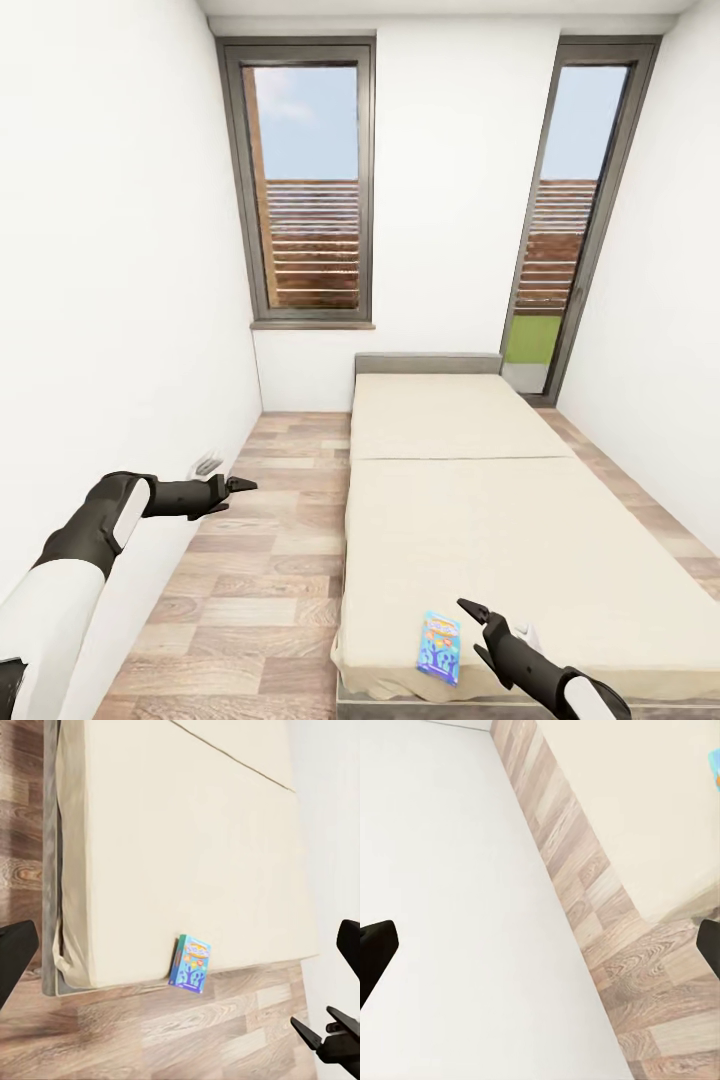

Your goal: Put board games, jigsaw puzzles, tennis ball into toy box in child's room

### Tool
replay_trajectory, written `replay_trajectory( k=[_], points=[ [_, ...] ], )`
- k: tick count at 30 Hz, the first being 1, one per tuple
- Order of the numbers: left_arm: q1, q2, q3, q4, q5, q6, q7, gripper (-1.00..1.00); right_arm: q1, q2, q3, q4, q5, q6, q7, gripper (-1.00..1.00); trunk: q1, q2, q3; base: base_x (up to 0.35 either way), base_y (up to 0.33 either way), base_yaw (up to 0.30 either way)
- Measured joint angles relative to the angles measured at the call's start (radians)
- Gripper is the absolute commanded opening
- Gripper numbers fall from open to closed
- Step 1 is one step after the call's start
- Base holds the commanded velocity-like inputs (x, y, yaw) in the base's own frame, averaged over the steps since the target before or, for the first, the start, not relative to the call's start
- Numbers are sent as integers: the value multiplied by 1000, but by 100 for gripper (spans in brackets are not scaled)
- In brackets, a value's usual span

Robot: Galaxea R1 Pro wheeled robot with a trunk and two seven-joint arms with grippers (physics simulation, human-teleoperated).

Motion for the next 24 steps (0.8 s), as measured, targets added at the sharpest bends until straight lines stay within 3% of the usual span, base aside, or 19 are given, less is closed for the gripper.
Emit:
replay_trajectory(
  k=[6, 14, 16, 19, 24],
  points=[
    [0, 0, 0, 0, 0, -1, 0, 100, 0, -1, 1, 3, 0, -14, -4, 100, 23, -42, -19, -2, 0, 0],
    [0, -1, -1, 0, 0, -1, 0, 100, 0, -1, 5, 129, 3, -148, -25, 100, 54, -98, -44, 0, 0, 0],
    [0, 0, -1, 0, 0, -1, 1, 100, -1, 1, 5, 168, 4, -174, -56, 100, 61, -112, -50, 0, 0, 0],
    [0, -1, -1, 0, 0, -3, 1, 100, -1, 6, 5, 199, 5, -217, -154, 100, 73, -133, -60, 0, 0, 0],
    [0, -1, -1, 0, 0, -3, 2, 100, -2, 6, 5, 207, 3, -275, -219, 100, 92, -168, -75, 0, 0, 0]
  ],
)
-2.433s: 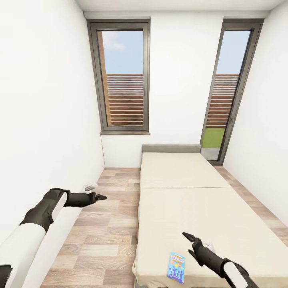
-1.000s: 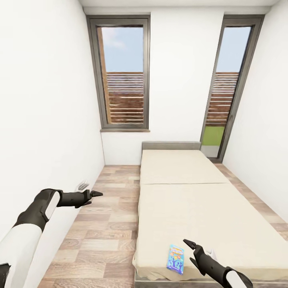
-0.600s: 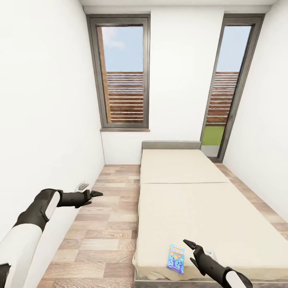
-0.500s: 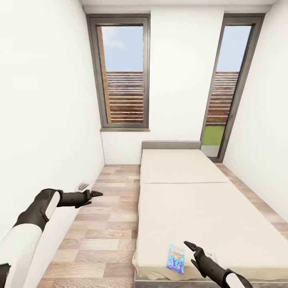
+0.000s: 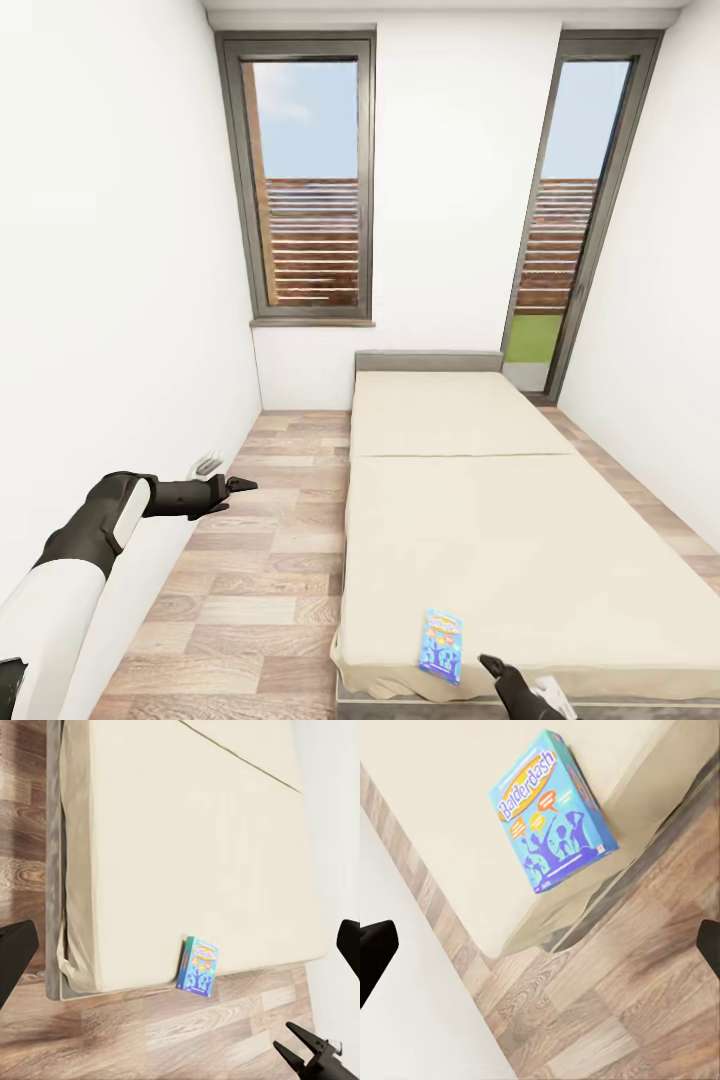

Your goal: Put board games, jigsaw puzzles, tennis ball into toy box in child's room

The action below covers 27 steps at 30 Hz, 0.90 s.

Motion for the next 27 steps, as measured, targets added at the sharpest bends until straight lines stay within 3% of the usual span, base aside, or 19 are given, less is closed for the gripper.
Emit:
replay_trajectory(
  k=[5, 13, 27],
  points=[
    [0, 1, 1, 0, 0, 0, 0, 100, 0, -6, -4, 0, -8, -7, 7, 100, 19, -35, -16, 0, 0, 0],
    [0, 1, 2, 0, 0, 0, 0, 100, 0, -4, -1, 3, 0, -14, 130, 100, 50, -91, -41, 0, 0, 0],
    [0, 2, 2, 0, 0, 1, 0, 100, 0, -8, -9, 5, -5, -24, 141, 100, 104, -189, -85, 0, 0, 0]
  ],
)
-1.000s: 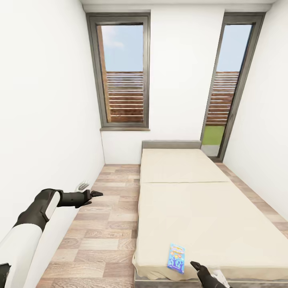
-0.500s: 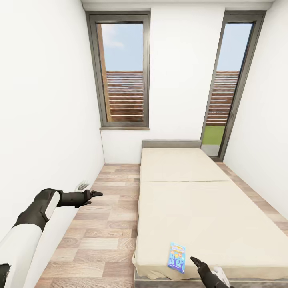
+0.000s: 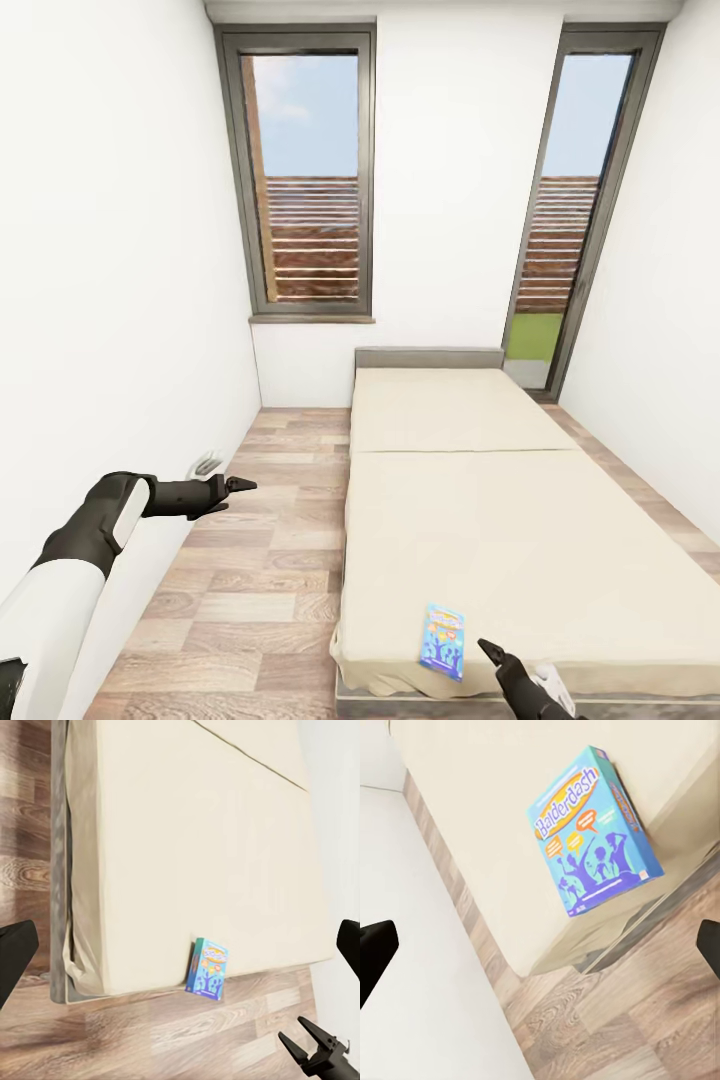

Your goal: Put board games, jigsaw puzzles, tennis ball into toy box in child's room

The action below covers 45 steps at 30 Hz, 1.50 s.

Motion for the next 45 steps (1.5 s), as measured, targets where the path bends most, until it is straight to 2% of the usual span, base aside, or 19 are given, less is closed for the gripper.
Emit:
replay_trajectory(
  k=[7, 11, 15, 17, 19, 21, 26, 31, 37, 45],
  points=[
    [0, 0, 0, 0, 0, 0, 0, 100, 0, 6, 8, 0, 7, -40, 2, 100, 27, -49, -22, 0, 0, 0],
    [0, 0, 0, 0, 0, 0, 0, 100, 0, 2, 2, 4, -4, -52, 14, 100, 42, -77, -35, 0, 0, 0],
    [0, 0, 0, 0, 0, 0, 0, 100, 0, 1, -2, 7, -10, -40, 53, 100, 58, -105, -47, 0, 0, 0],
    [0, 0, 0, 0, 0, 0, 0, 100, 0, 1, -6, 9, -13, -5, 85, 100, 65, -119, -53, 0, 0, 0],
    [0, 1, 0, 0, 0, 0, 0, 100, 0, 0, -23, 9, -24, 62, 113, 100, 73, -133, -60, 0, 0, 0],
    [0, 1, 0, 0, 0, 0, -1, 100, 0, -1, -71, 8, -59, 164, 134, 100, 81, -147, -66, 0, 0, 0],
    [0, 1, 0, 0, 0, 0, -1, 100, 0, -3, -182, 2, -139, 314, 144, 100, 100, -182, -82, 0, 0, 0],
    [0, 2, 0, 0, 1, 0, -1, 100, 1, -2, -239, 1, -156, 341, 144, 100, 119, -217, -97, 0, 0, 0],
    [0, 3, 1, 0, 0, 0, -2, 100, 1, -3, -291, 0, -155, 343, 145, 100, 142, -259, -116, 0, 0, 0],
    [0, 2, 0, 0, 0, 0, -2, 100, 1, -12, -310, 0, -154, 340, 143, 100, 173, -315, -141, 0, 0, 0]
  ],
)
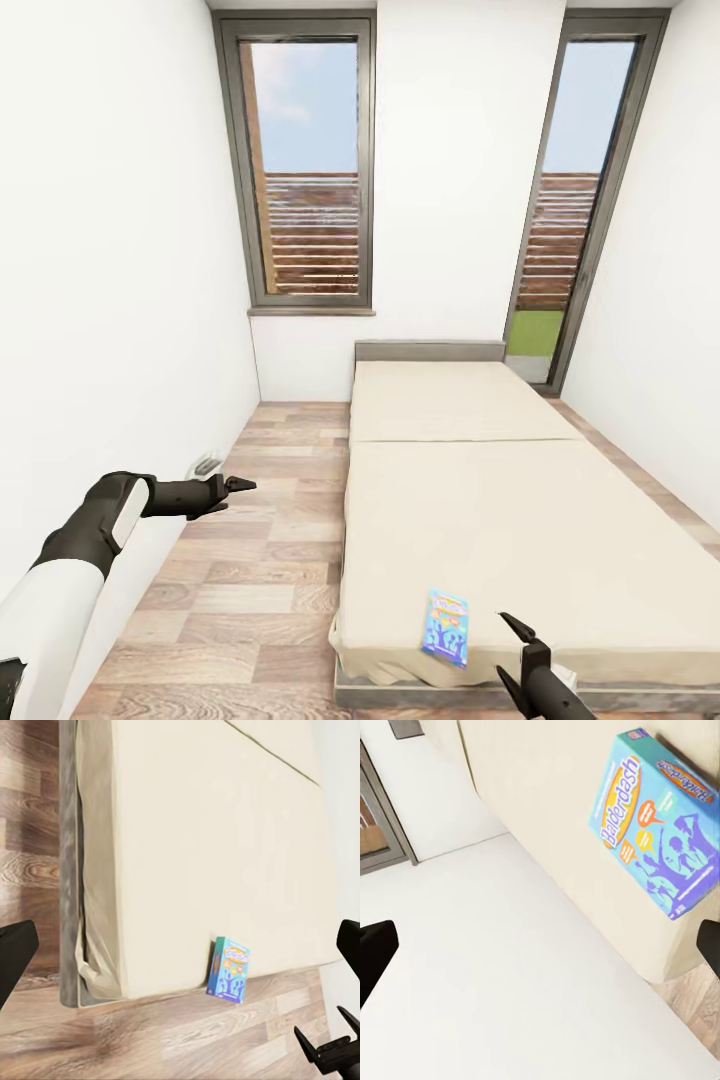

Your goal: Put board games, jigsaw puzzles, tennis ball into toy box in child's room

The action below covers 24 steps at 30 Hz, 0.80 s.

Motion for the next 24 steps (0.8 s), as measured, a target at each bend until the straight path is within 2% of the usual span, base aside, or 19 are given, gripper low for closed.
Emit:
replay_trajectory(
  k=[8, 11, 14, 15, 17, 18, 19, 20, 21, 24],
  points=[
    [0, 3, 1, 0, 3, 2, -5, 100, 0, -14, -2, 4, 0, -3, 1, 100, 31, -56, -25, 0, 0, 0],
    [0, 6, 1, 0, 8, 22, -40, 100, 0, -15, -2, 4, -1, -4, 1, 100, 42, -77, -34, 0, 0, 0],
    [0, 13, -1, 0, 18, 39, -131, 100, 0, -16, -2, 5, -1, -4, 0, 100, 54, -98, -44, 0, 0, 0],
    [0, 21, -4, 0, 20, 44, -194, 100, 0, -16, -2, 5, -1, -4, 0, 100, 58, -105, -47, 0, 0, 0],
    [0, 31, -8, 0, 20, 47, -265, 100, 0, -16, -2, 5, -1, -4, 0, 100, 65, -119, -53, 0, 0, 0],
    [1, 40, -12, -1, 20, 49, -336, 100, 0, -16, -2, 5, -1, -5, -1, 100, 69, -126, -56, 0, 0, 0],
    [2, 45, -15, -1, 18, 49, -372, 100, 0, -16, -2, 5, -1, -5, -1, 100, 73, -133, -60, 0, 0, 0],
    [6, 54, -21, -1, 16, 49, -438, 100, 0, -15, -3, 5, 0, -6, -2, 100, 77, -140, -63, 0, 0, 0],
    [9, 59, -25, -2, 15, 49, -470, 100, 0, -15, -3, 5, 0, -6, -2, 100, 81, -147, -66, 0, 0, 0],
    [17, 77, -68, -5, 11, 47, -611, 100, 0, -15, -3, 5, 1, -7, -2, 100, 92, -168, -75, 0, 0, 0]
  ],
)
